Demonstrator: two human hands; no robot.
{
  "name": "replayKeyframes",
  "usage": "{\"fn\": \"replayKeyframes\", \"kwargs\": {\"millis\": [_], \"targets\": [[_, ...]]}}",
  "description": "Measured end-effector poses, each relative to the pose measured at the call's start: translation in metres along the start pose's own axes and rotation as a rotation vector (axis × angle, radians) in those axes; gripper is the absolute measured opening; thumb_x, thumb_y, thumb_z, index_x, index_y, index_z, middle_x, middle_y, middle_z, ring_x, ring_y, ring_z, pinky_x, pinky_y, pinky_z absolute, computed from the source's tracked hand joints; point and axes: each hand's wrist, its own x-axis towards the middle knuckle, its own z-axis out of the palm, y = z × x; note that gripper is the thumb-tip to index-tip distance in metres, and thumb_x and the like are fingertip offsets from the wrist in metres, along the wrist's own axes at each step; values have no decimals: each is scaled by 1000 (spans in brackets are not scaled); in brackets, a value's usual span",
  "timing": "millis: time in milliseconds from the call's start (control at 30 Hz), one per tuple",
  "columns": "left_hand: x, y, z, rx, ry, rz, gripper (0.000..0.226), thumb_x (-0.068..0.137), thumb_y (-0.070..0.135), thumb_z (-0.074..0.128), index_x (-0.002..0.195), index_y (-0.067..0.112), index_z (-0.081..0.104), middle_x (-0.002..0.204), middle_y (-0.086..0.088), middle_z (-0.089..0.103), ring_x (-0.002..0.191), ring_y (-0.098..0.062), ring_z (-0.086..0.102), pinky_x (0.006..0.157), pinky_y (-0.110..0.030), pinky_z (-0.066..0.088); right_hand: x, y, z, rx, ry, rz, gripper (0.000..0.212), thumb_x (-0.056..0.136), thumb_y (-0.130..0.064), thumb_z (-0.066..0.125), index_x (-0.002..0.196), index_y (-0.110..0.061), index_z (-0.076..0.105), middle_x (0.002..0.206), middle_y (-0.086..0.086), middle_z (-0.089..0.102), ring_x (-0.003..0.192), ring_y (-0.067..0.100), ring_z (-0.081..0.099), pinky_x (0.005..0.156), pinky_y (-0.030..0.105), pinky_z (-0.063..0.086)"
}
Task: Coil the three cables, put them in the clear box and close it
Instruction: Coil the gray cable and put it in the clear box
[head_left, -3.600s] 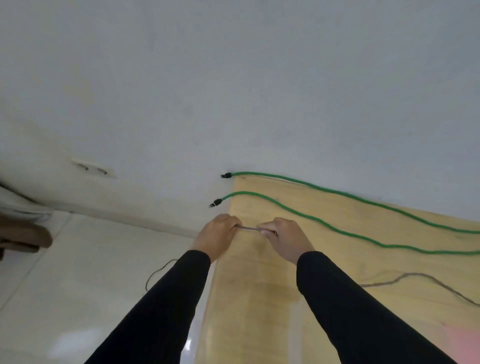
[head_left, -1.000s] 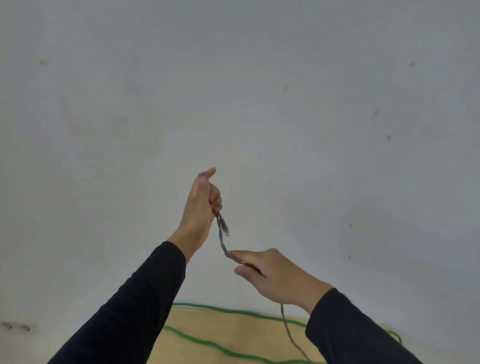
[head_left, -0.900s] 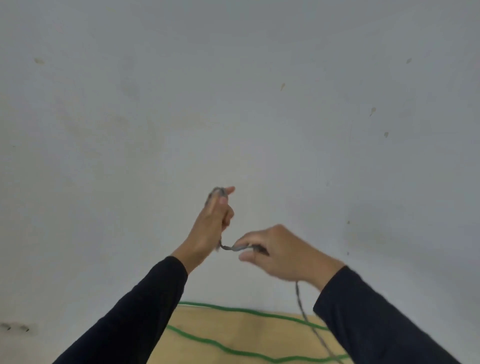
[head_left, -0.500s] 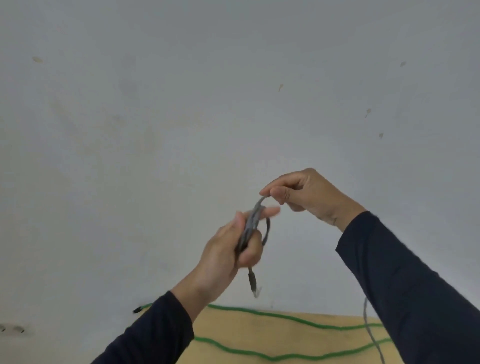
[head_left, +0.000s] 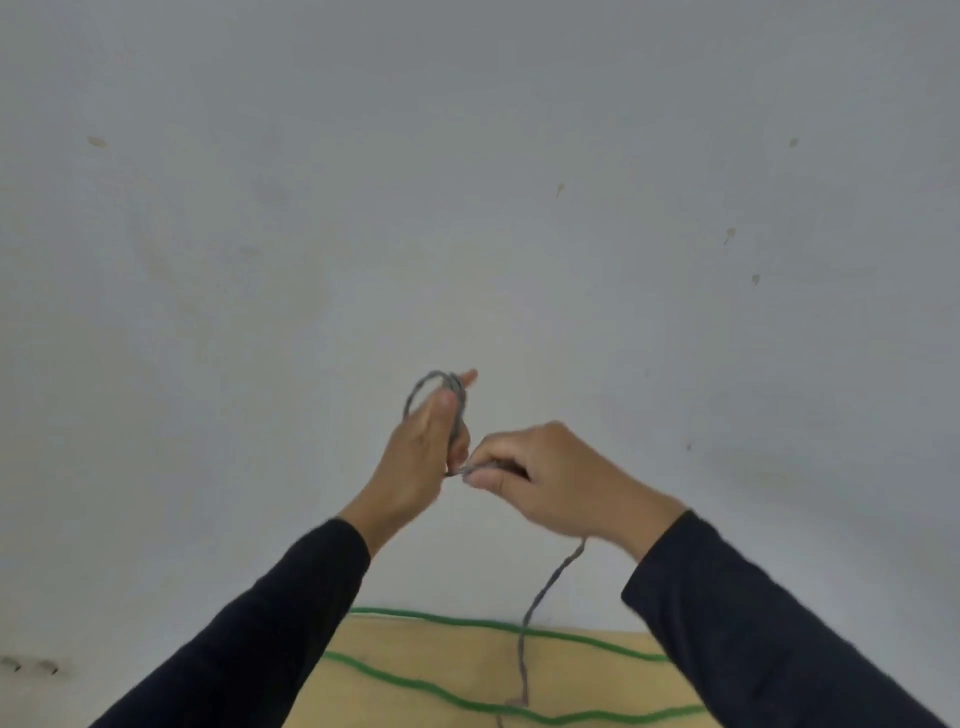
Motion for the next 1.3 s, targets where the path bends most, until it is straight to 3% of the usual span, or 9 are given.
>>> {"fn": "replayKeyframes", "kwargs": {"millis": [167, 367, 467, 533, 667, 833, 967, 1100, 1300], "targets": [[-44, 12, 23, -276, -244, -80, 54, 93, 48, 26, 86, 6, 59, 48, 4, 37, 45, -14, 32, 47, -21, 33, 3, 9, -56, 122, 4, 52, 2, 77, -20, 72, 78, -18, 73, 69, -12, 70, 71, -3, 63, 72, 14, 47], [-39, 52, 10, -862, -269, -72, 58, 95, 45, 20, 98, 17, 71, 45, 13, 20, 40, -4, 15, 41, -16, 19, -3, 43, -56, 504, 256, 132, 20, 82, -35, 59, 90, -25, 74, 48, -11, 35, 48, 14, 20, 44, 23, 17], [-15, 73, -2, -1055, -132, -3, 62, 96, 45, 15, 106, 10, 65, 45, 10, 18, 41, -7, 12, 41, -17, 17, -2, 55, -23, 553, 315, 228, 21, 92, -27, 52, 102, -26, 70, 53, -9, 35, 47, 10, 26, 42, 17, 22], [4, 78, -13, -1076, -24, 29, 59, 98, 43, 13, 112, 10, 59, 43, 11, 26, 40, -5, 18, 41, -15, 21, -6, 52, 5, 357, 235, 220, 25, 96, -20, 46, 112, -18, 66, 47, -20, 48, 44, -2, 41, 47, 7, 30], [32, 59, -26, -659, 201, 7, 49, 100, 41, 16, 117, 18, 56, 49, 11, 33, 46, -7, 29, 52, -19, 30, -21, 25, 41, 117, -22, 118, 32, 97, -29, 41, 125, -22, 56, 84, -19, 64, 68, -10, 56, 71, 11, 43], [-2, 9, -2, -14, -53, 9, 51, 94, 52, 19, 123, 26, 51, 71, 8, 49, 59, -2, 45, 63, -18, 39, -18, -2, 8, -38, 8, -80, 17, 89, -22, 58, 101, -16, 69, 69, -11, 64, 57, -3, 54, 62, 9, 39], [-43, 9, 26, -112, -306, -20, 67, 89, 63, 15, 94, 17, 64, 62, 7, 55, 54, -5, 48, 56, -17, 40, -8, 5, -37, 111, 111, -20, 5, 79, -16, 70, 82, -18, 74, 78, -8, 73, 75, 1, 66, 73, 14, 48], [-59, 25, 35, -438, -371, -51, 62, 94, 45, 9, 120, 17, 58, 50, 10, 38, 47, -9, 31, 53, -17, 32, -11, 21, -56, 235, 153, 51, 8, 82, -15, 67, 81, -12, 74, 68, -16, 71, 63, -5, 62, 62, 6, 44], [-42, 45, 30, -922, -357, -186, 59, 94, 46, 21, 109, 12, 67, 48, 7, 13, 39, -2, 18, 40, -15, 21, -11, 39, -20, 522, 278, 102, 22, 88, -31, 52, 91, -24, 72, 41, -13, 42, 41, 8, 28, 40, 15, 24]]}}
